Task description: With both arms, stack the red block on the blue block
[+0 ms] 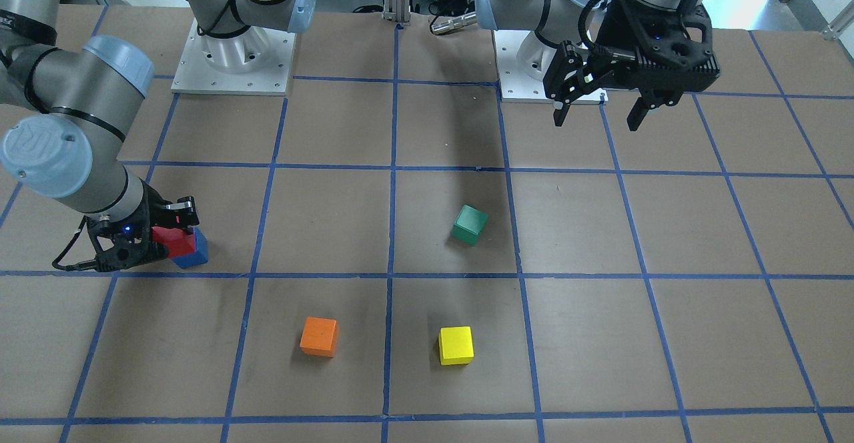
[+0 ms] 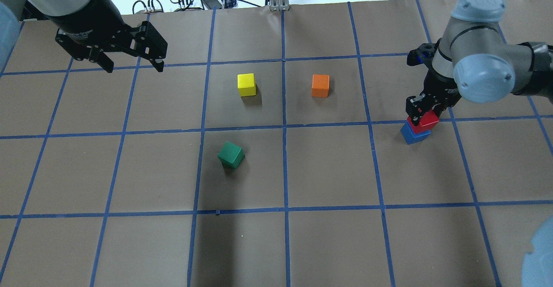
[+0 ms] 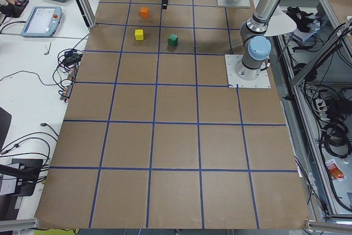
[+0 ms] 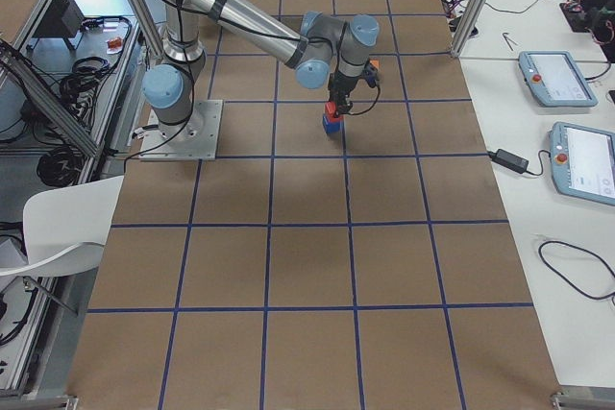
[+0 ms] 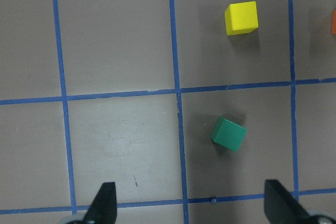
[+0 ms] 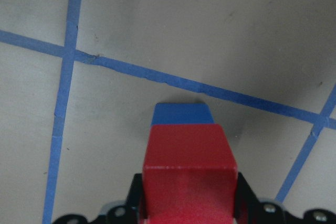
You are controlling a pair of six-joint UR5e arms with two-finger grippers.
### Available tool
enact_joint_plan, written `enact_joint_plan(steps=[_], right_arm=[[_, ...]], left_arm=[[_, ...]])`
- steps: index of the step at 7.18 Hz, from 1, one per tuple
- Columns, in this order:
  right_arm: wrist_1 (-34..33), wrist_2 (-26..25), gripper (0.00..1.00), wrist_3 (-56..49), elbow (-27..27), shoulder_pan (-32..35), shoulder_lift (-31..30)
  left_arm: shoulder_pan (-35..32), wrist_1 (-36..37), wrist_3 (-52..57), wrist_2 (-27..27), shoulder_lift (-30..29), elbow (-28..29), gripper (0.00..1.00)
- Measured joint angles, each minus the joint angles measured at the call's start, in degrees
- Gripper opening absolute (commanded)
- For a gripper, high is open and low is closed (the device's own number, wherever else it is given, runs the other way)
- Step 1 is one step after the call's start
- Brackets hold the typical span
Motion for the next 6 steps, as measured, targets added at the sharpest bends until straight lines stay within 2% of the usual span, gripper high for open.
enact_joint_plan(steps=[1,2,6], right_arm=[[0.0,0.0,0.76,-0.02,0.13,0.0,0.01],[0.01,-0.03,0.84,0.03,0.23,0.0,0.01],[0.06,-0.04,1.0,0.58,0.63,-0.02,-0.19]], left_arm=[[0.0,0.0,0.04,-0.03,-0.04,-0.11,1.0],[0.0,0.02,0.12,-0.06,-0.04,-0.3,1.0],[0.0,0.09,0.46,-0.09,-0.02,-0.42,1.0]])
